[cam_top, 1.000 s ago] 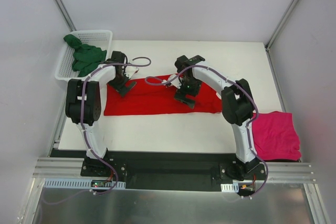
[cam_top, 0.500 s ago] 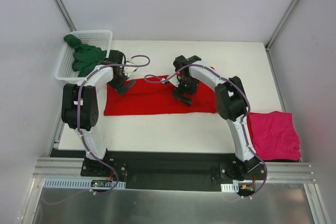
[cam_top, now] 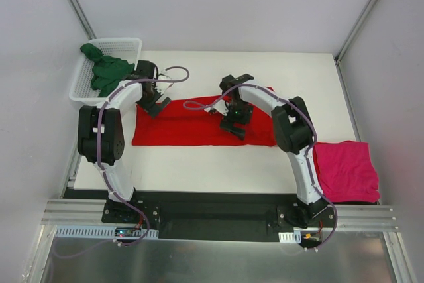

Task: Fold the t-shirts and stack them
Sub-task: Fold the other side of the tshirt into a rectangle

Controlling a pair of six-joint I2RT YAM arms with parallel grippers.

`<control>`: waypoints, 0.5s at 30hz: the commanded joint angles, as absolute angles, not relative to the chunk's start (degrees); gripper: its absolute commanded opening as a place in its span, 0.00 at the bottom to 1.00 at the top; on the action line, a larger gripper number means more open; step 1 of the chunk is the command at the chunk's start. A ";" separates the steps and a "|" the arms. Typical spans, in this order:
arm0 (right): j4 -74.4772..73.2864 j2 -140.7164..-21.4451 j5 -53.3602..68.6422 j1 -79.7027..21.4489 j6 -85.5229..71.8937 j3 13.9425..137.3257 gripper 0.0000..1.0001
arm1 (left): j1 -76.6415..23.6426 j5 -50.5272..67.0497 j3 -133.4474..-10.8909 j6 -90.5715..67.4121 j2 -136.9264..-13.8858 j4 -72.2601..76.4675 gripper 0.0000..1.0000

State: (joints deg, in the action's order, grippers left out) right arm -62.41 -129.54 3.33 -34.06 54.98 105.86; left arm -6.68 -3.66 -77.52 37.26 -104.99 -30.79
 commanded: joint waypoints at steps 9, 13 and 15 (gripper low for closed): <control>-67.67 -125.60 1.50 -34.28 57.66 102.30 0.94 | -6.33 -5.10 -78.93 39.81 -101.51 -32.08 0.99; -67.59 -125.68 0.97 -34.19 57.66 102.39 0.94 | -6.33 -5.45 -77.00 40.34 -100.38 -32.17 0.99; -67.15 -125.77 0.44 -34.10 57.31 102.30 0.94 | -6.24 -5.36 -75.94 41.22 -99.41 -32.34 0.99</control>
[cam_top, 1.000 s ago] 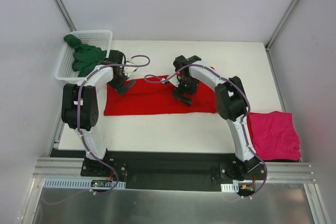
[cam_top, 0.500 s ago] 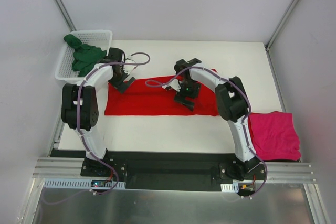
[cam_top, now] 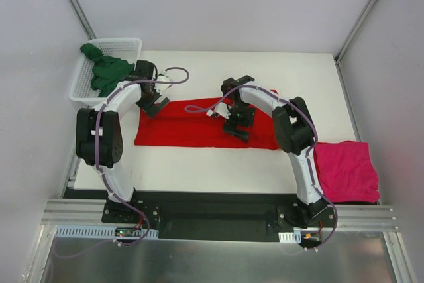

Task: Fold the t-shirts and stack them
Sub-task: Fold the other side of the tshirt into a rectangle

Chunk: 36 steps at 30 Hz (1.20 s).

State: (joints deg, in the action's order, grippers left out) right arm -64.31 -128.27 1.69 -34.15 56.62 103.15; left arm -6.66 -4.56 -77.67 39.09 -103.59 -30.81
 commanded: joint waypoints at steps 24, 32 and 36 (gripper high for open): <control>-62.58 -128.50 -14.86 -30.59 51.41 105.91 0.98 | -8.44 -1.05 -76.91 43.24 -99.76 -34.36 0.99; -67.76 -126.83 -10.46 -30.76 55.97 102.84 0.98 | -7.74 -3.17 -72.25 45.18 -95.29 -34.72 0.99; -68.47 -125.60 -10.37 -30.94 57.57 100.81 0.98 | -6.16 -1.50 -70.93 43.69 -90.63 -34.89 0.99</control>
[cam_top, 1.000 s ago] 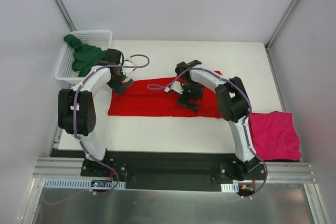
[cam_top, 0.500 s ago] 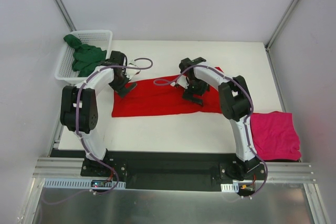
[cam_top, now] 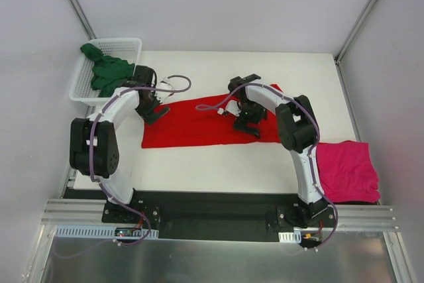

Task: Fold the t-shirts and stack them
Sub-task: Fold the other side of the tshirt into a rectangle

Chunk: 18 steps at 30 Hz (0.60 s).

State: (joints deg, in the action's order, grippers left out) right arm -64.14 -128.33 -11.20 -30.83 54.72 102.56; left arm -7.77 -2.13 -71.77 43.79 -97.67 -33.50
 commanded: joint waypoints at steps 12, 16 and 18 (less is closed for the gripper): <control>-69.52 -126.91 -10.63 -30.94 57.13 104.68 0.98 | -3.25 -0.27 -78.12 40.43 -95.35 -34.72 0.99; -69.35 -126.83 -10.55 -30.94 56.95 104.41 0.98 | -3.25 -0.09 -81.64 39.99 -101.33 -34.37 0.99; -69.26 -126.56 -10.46 -30.94 56.52 104.41 0.98 | -3.25 1.30 -83.40 40.34 -104.67 -34.37 0.99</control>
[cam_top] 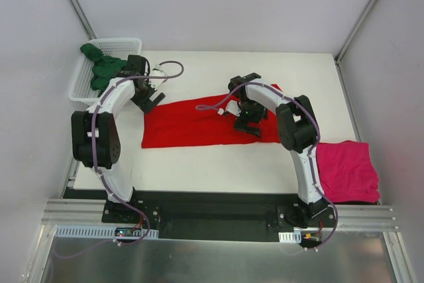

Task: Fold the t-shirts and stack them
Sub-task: Fold the other side of the tshirt into a rectangle

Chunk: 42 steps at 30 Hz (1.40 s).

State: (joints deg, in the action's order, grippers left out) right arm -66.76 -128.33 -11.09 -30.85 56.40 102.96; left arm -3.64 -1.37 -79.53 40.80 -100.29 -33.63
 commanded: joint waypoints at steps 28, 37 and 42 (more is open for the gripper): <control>-68.73 -127.97 -10.90 -31.99 54.67 106.00 0.98 | -3.69 8.09 -85.25 47.20 -112.76 -39.37 0.51; -68.73 -128.76 -11.08 -32.34 54.67 106.87 0.98 | -3.69 8.26 -84.81 48.34 -113.81 -41.57 0.42; -68.64 -128.67 -11.08 -32.43 54.58 106.79 0.98 | -3.69 7.21 -85.69 48.87 -115.05 -41.92 0.31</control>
State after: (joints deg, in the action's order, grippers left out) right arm -66.72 -128.53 -11.11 -32.08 55.05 104.79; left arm -3.75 6.02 -85.34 47.35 -113.97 -39.59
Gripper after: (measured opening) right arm 0.980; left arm 0.350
